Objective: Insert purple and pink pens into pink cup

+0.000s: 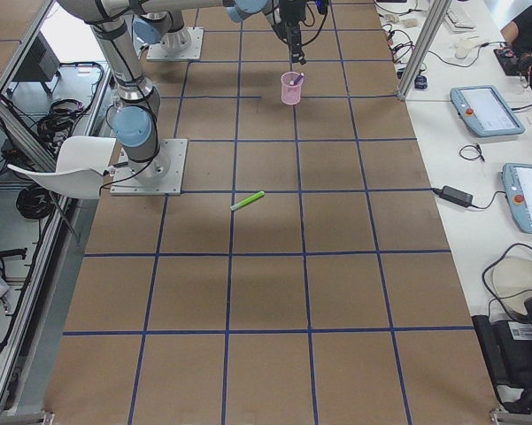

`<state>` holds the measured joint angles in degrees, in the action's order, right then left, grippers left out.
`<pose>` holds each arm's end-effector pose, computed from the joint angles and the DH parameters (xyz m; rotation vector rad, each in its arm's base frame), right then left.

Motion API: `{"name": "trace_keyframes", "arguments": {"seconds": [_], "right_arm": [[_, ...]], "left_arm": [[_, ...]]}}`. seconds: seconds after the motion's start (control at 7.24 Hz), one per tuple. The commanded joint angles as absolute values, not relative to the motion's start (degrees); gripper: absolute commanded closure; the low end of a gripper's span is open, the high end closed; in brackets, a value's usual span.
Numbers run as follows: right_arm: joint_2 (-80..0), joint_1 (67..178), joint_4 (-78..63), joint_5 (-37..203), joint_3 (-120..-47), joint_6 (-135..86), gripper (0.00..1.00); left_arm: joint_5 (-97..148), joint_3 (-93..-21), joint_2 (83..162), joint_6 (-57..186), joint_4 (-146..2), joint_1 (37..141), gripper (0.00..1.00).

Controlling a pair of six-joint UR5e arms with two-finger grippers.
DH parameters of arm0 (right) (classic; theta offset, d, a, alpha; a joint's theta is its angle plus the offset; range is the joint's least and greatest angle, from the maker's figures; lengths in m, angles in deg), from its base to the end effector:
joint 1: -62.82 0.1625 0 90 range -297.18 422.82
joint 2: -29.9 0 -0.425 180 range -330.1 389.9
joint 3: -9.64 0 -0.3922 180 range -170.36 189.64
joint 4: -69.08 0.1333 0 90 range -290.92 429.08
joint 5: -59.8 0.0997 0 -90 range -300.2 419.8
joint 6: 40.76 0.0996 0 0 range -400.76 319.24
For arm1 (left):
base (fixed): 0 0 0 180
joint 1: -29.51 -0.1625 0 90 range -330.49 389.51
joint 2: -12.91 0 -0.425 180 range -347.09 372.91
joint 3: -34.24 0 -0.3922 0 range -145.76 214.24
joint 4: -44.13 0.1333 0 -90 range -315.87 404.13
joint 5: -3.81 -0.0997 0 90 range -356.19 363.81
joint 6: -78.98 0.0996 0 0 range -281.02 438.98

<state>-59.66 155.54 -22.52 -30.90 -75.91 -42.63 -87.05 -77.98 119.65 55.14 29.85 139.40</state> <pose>0.1558 -0.4966 0.5255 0.1243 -3.1239 0.1533 -0.3168 -0.4882 0.3028 0.1030 -2.7858 0.8674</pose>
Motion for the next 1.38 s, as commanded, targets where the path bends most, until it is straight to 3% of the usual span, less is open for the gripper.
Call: {"name": "trace_keyframes", "arguments": {"seconds": [0.0, 0.83, 1.24], "right_arm": [[-59.6, 155.5, -22.6, -30.9, -76.0, -42.8, 0.00], [-59.7, 155.5, -22.7, -30.8, -75.9, -42.9, 0.00], [-59.7, 155.5, -22.7, -30.8, -75.9, -42.9, 0.00]], "left_arm": [[-86.7, -74.2, 117.4, 55.3, 21.9, 137.1, 0.00], [-86.9, -54.6, 106.5, 79.8, -40.9, 124.8, 0.00], [-87.9, -55.6, 99.2, 87.4, -47.0, 118.4, 0.00]]}}
